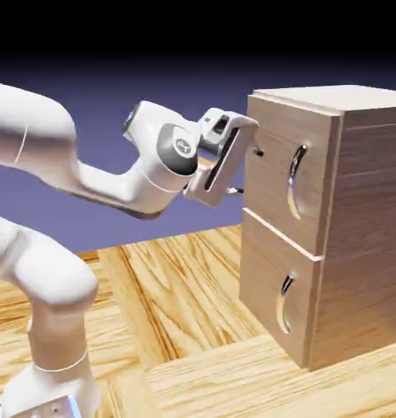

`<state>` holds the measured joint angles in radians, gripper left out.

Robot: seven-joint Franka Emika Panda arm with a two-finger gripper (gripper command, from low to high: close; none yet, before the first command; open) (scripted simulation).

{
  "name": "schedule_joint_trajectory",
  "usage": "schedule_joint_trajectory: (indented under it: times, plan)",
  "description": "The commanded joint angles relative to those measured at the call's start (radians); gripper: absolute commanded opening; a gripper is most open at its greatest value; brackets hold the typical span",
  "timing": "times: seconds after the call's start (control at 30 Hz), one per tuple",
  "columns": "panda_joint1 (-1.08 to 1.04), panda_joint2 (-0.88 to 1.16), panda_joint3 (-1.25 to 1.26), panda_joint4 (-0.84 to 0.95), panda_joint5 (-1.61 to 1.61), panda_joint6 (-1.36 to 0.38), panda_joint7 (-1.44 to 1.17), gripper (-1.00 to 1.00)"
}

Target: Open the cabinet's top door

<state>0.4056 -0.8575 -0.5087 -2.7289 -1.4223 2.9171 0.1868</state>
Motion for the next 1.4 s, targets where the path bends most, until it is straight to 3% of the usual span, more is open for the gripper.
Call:
schedule_joint_trajectory:
  times: [0.0, 1.07, 1.3, 1.33, 1.37]
  plan:
    - [0.012, -0.009, -0.016, 0.002, -0.044, -0.004, -0.017, 0.00]
    - [0.397, -0.290, -0.514, 0.082, -1.436, -0.121, -0.559, 0.00]
    - [0.579, -0.217, -0.603, 0.203, -1.475, -0.178, -0.540, 0.00]
    - [0.579, -0.216, -0.603, 0.203, -1.475, -0.178, -0.540, -1.00]
    - [0.579, -0.216, -0.603, 0.203, -1.475, -0.178, -0.540, -1.00]
